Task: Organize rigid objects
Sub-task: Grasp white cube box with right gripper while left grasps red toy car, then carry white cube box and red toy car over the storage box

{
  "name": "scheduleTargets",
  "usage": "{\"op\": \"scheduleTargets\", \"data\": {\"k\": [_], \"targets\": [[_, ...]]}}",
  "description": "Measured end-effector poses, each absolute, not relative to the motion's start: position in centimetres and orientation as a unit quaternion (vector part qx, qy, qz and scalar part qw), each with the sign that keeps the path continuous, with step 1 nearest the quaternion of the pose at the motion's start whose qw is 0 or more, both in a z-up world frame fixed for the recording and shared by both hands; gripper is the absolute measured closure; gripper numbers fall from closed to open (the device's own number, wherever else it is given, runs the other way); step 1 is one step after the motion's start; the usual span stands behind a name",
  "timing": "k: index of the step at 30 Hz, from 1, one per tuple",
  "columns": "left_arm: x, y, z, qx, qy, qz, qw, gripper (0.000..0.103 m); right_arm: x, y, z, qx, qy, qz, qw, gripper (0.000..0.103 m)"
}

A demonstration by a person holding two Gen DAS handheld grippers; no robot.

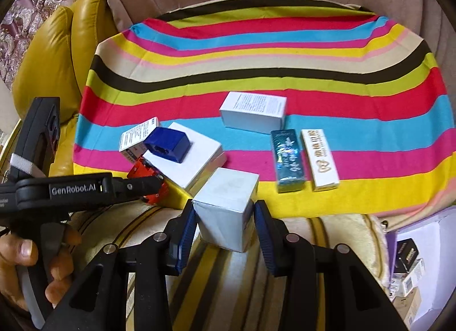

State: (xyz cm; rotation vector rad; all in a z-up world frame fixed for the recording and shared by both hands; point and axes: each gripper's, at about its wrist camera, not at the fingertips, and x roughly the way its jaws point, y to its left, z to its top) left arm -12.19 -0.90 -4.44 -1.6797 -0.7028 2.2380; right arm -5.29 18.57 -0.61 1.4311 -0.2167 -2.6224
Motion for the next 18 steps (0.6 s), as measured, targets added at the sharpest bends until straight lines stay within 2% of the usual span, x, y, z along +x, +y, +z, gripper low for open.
{"op": "scheduleTargets", "data": {"k": [3, 14, 18], "targets": [[-12.4, -0.9, -4.6, -0.58, -0.238, 0.77, 0.117, 0.041, -4.9, 19.1, -0.2, 0.471, -0.071, -0.877, 0.067, 0.061], [-13.3, -0.9, -5.3, -0.586, -0.233, 0.772, 0.077, 0.041, -2.9, 20.6, 1.3, 0.443, -0.053, -0.894, 0.043, 0.061], [-13.3, -0.9, -5.6, -0.589, -0.232, 0.771, 0.068, 0.054, -2.4, 21.3, 1.3, 0.443, -0.061, -0.893, 0.041, 0.061]]}}
